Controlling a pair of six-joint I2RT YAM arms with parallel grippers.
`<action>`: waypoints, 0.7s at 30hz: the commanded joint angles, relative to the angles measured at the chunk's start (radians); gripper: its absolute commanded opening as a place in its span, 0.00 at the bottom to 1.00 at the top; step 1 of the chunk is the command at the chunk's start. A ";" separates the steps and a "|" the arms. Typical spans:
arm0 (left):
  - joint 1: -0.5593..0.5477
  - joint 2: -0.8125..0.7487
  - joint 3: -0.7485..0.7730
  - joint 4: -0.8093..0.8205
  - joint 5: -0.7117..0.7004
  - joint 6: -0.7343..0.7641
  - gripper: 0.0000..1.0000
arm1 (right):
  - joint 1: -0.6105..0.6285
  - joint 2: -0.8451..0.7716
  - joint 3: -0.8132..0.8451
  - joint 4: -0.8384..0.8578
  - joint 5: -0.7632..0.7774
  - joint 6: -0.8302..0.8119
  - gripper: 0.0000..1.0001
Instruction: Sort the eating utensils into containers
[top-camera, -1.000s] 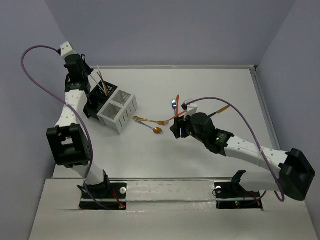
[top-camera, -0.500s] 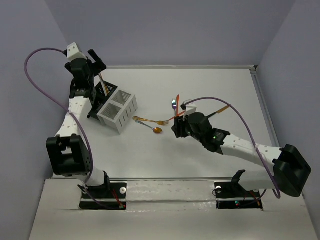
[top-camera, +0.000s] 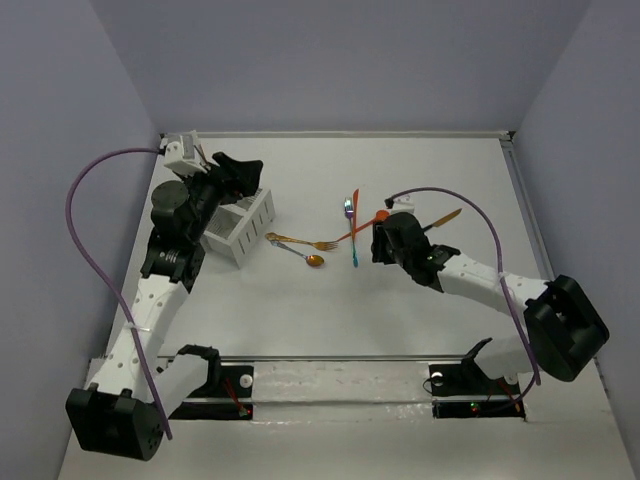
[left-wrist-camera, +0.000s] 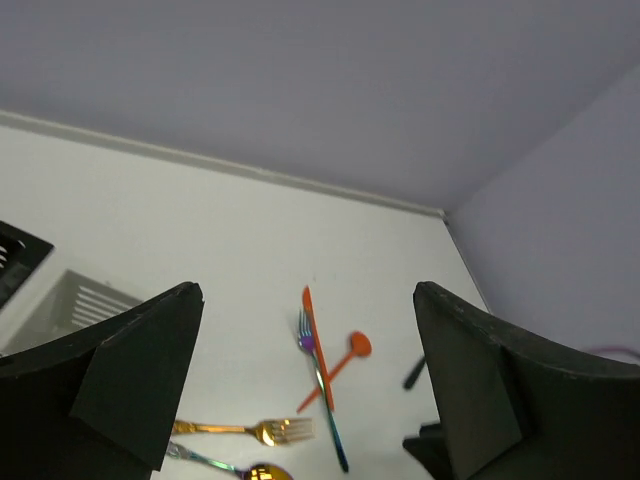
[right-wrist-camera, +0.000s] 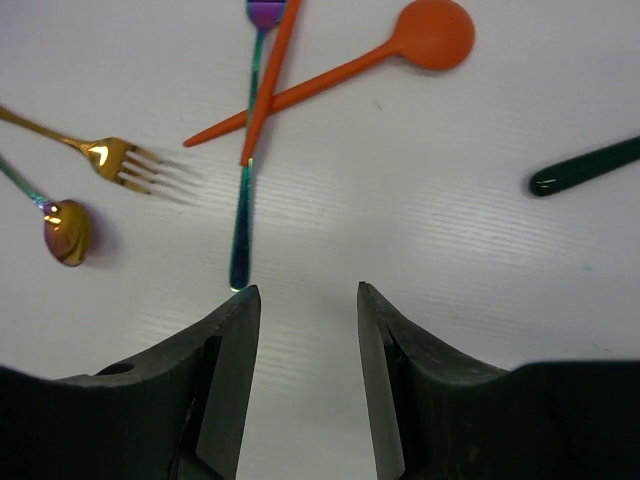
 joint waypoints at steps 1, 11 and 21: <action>-0.030 -0.096 -0.057 -0.105 0.160 0.031 0.99 | -0.089 0.002 0.025 -0.028 0.057 0.058 0.50; -0.030 -0.253 -0.206 -0.167 0.260 0.120 0.99 | -0.347 0.109 0.080 -0.078 0.070 0.144 0.70; -0.030 -0.312 -0.205 -0.170 0.327 0.132 0.99 | -0.421 0.326 0.246 -0.117 0.071 0.161 0.72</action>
